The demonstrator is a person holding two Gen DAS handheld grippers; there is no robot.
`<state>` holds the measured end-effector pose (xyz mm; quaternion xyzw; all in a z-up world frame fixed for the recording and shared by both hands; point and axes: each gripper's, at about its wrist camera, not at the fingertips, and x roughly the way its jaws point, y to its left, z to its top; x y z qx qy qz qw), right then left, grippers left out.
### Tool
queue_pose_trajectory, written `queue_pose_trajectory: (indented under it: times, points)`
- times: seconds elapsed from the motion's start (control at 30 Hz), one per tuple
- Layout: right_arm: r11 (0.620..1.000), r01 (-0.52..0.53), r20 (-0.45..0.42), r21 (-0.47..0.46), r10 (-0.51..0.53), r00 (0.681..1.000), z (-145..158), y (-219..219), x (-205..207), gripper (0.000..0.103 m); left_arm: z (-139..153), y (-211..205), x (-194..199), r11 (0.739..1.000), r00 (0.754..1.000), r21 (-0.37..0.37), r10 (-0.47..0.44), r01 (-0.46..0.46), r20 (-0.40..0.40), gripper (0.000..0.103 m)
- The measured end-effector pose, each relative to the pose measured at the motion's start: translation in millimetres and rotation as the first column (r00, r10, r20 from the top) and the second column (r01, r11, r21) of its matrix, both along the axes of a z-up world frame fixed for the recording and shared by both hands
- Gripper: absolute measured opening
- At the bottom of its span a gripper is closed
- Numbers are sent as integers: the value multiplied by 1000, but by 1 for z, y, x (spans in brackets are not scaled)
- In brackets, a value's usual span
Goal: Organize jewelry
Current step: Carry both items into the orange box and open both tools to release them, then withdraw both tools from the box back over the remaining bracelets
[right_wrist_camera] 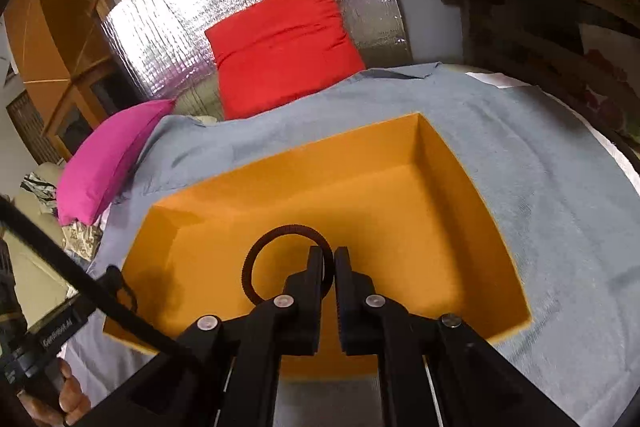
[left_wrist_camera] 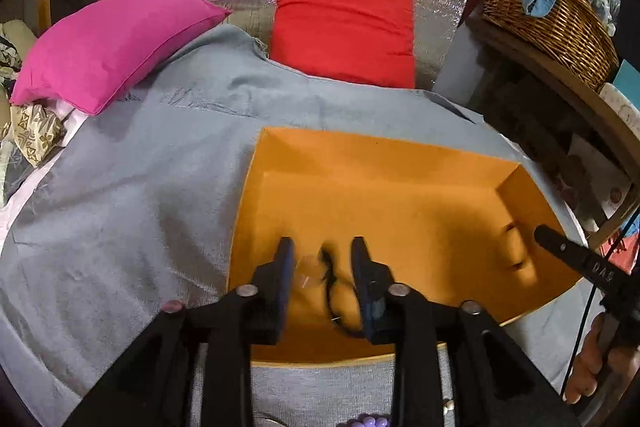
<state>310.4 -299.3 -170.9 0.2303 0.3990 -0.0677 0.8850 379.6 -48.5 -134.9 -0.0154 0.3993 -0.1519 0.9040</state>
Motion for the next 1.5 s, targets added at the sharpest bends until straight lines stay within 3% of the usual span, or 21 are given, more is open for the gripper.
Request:
queue_pose_trajectory:
  times: [0.07, 0.33, 0.5, 0.7, 0.87, 1.0, 1.23, 1.5]
  points:
    - [1000, 12, 14, 24, -12, 1000, 0, -5, -3, 20, 2, 0, -4, 1000, 1000, 2, -2, 2, 8, 45]
    - [1000, 11, 66, 6, -12, 998, 31, -13, -33, 21, 30, 9, -43, 1000, 997, 13, -12, 11, 77, 45]
    - [999, -37, 29, 12, 36, 999, 46, -17, -74, 21, 42, 22, -84, 1000, 993, 24, 2, -5, 118, 52]
    - [991, -68, -10, 113, 70, 997, 41, -21, -135, 21, 26, 48, -136, 997, 994, 69, 29, -36, 107, 52]
    - [976, -86, -55, 199, 99, 994, 23, -14, -167, 21, 1, 78, -162, 996, 998, 65, 54, -57, 40, 52]
    - [970, -113, -68, 216, 131, 989, 15, -4, -167, 21, -5, 86, -163, 994, 998, 99, 38, -43, 55, 52]
    - [957, -170, -109, 233, 199, 974, 2, 18, -148, 21, -18, 97, -148, 994, 1000, 107, 5, -5, 1, 52]
    - [944, -206, -135, 257, 246, 960, -8, 30, -138, 20, -19, 66, -157, 985, 991, 105, -136, 136, -1, 51]
